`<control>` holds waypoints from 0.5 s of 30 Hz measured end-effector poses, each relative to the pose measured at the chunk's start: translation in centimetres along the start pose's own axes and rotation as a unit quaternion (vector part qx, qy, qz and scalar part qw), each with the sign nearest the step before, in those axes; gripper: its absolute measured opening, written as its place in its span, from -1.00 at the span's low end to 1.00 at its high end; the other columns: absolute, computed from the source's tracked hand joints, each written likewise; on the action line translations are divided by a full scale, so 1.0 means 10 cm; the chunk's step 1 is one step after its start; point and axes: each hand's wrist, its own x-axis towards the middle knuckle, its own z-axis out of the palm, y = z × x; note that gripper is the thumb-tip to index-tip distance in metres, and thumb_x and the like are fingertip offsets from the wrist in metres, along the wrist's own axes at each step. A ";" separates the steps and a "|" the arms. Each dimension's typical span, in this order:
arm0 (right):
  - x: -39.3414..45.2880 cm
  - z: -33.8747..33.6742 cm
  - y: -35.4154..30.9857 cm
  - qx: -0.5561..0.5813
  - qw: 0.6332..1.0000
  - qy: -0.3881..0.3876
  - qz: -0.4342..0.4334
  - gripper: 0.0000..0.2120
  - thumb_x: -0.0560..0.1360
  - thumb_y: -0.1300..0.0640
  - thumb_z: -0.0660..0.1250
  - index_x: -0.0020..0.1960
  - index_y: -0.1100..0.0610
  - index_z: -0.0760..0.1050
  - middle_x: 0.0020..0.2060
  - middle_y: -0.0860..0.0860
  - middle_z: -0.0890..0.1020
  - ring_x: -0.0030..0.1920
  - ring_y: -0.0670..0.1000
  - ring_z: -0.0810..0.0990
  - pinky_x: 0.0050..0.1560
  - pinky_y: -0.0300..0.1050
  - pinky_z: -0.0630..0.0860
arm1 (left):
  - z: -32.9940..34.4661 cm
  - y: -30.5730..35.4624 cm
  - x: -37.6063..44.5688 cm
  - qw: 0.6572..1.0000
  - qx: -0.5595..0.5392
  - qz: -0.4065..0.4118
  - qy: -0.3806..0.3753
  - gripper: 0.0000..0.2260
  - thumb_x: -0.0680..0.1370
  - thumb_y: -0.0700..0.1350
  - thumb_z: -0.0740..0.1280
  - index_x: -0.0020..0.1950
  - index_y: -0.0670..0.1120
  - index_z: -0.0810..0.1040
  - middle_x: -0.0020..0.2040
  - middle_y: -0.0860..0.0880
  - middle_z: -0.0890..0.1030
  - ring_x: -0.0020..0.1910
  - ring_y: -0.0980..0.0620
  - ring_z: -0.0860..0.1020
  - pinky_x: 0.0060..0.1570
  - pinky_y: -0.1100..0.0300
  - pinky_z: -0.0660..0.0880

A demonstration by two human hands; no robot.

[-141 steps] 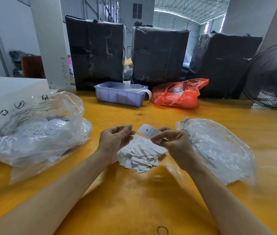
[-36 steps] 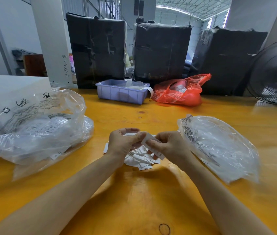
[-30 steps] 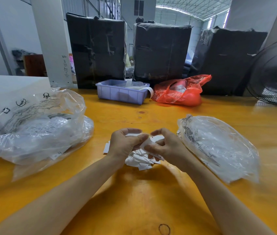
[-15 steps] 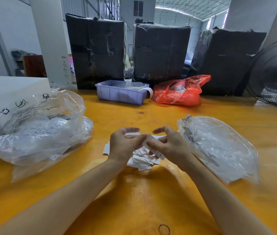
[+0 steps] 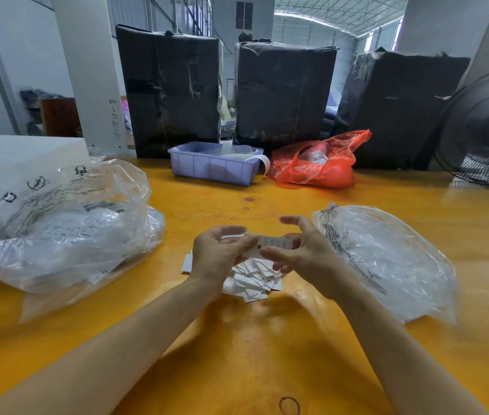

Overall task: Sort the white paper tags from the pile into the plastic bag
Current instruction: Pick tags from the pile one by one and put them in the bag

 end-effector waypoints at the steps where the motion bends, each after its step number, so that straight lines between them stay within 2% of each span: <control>1: 0.01 0.00 0.02 0.024 0.999 0.022 0.008 -0.45 0.39 0.31 0.47 0.27 0.17 0.28 -0.20 0.19 0.58 -0.37 0.02 0.58 -0.36 -0.19 0.54 | -0.01 0.01 0.01 1.000 -0.020 -0.004 0.010 -0.80 0.36 -0.29 0.49 -0.07 -0.16 0.57 -0.35 -0.05 0.68 -0.36 0.07 0.66 -0.39 0.33 0.54; 4: 0.04 0.01 0.08 0.025 0.997 0.067 -0.004 -0.63 0.44 0.34 0.41 0.21 0.29 0.42 -0.21 0.20 0.60 -0.34 0.02 0.61 -0.30 -0.20 0.59 | -0.01 0.01 0.00 0.999 -0.038 -0.027 0.012 -0.79 0.36 -0.30 0.49 -0.06 -0.17 0.57 -0.34 -0.05 0.67 -0.36 0.08 0.66 -0.41 0.34 0.53; 6: 0.02 0.06 0.11 -0.027 0.998 0.052 -0.024 -0.71 0.46 0.32 0.39 0.17 0.31 0.49 -0.20 0.20 0.63 -0.31 0.03 0.63 -0.21 -0.10 0.63 | 0.00 -0.01 -0.02 0.999 -0.027 -0.030 -0.004 -0.77 0.35 -0.29 0.50 -0.05 -0.17 0.57 -0.32 -0.07 0.68 -0.36 0.05 0.66 -0.42 0.30 0.53; 8: 0.00 0.13 0.11 -0.046 0.998 0.029 -0.033 -0.73 0.48 0.31 0.37 0.17 0.27 0.51 -0.20 0.19 0.65 -0.30 0.03 0.64 -0.17 -0.07 0.63 | 0.02 -0.03 -0.04 1.000 -0.015 -0.020 -0.013 -0.75 0.33 -0.28 0.51 -0.04 -0.17 0.58 -0.28 -0.12 0.68 -0.34 0.01 0.66 -0.41 0.28 0.54; 11: -0.01 0.17 0.07 0.004 0.999 0.019 -0.030 -0.69 0.48 0.31 0.37 0.21 0.22 0.48 -0.10 0.18 0.63 -0.31 -0.02 0.66 -0.21 -0.18 0.62 | 0.03 -0.02 -0.04 0.999 -0.030 -0.006 0.010 -0.77 0.31 -0.26 0.52 -0.09 -0.15 0.58 -0.20 -0.19 0.67 -0.26 -0.06 0.65 -0.34 0.25 0.57; 13: -0.01 0.18 0.04 0.047 0.998 0.032 -0.020 -0.69 0.49 0.30 0.36 0.23 0.22 0.46 -0.01 0.17 0.59 -0.32 -0.05 0.66 -0.24 -0.23 0.60 | 0.04 0.00 -0.04 0.998 -0.058 -0.005 0.038 -0.80 0.32 -0.26 0.51 -0.12 -0.15 0.57 -0.19 -0.16 0.65 -0.24 -0.06 0.64 -0.34 0.26 0.57; 15: -0.02 0.20 0.03 0.052 0.998 0.033 -0.013 -0.76 0.53 0.25 0.32 0.19 0.24 0.49 -0.03 0.14 0.60 -0.32 -0.04 0.65 -0.23 -0.18 0.62 | 0.07 0.00 -0.05 0.994 -0.086 -0.009 0.061 -0.83 0.34 -0.23 0.51 -0.15 -0.14 0.57 -0.22 -0.13 0.65 -0.26 -0.01 0.63 -0.36 0.29 0.56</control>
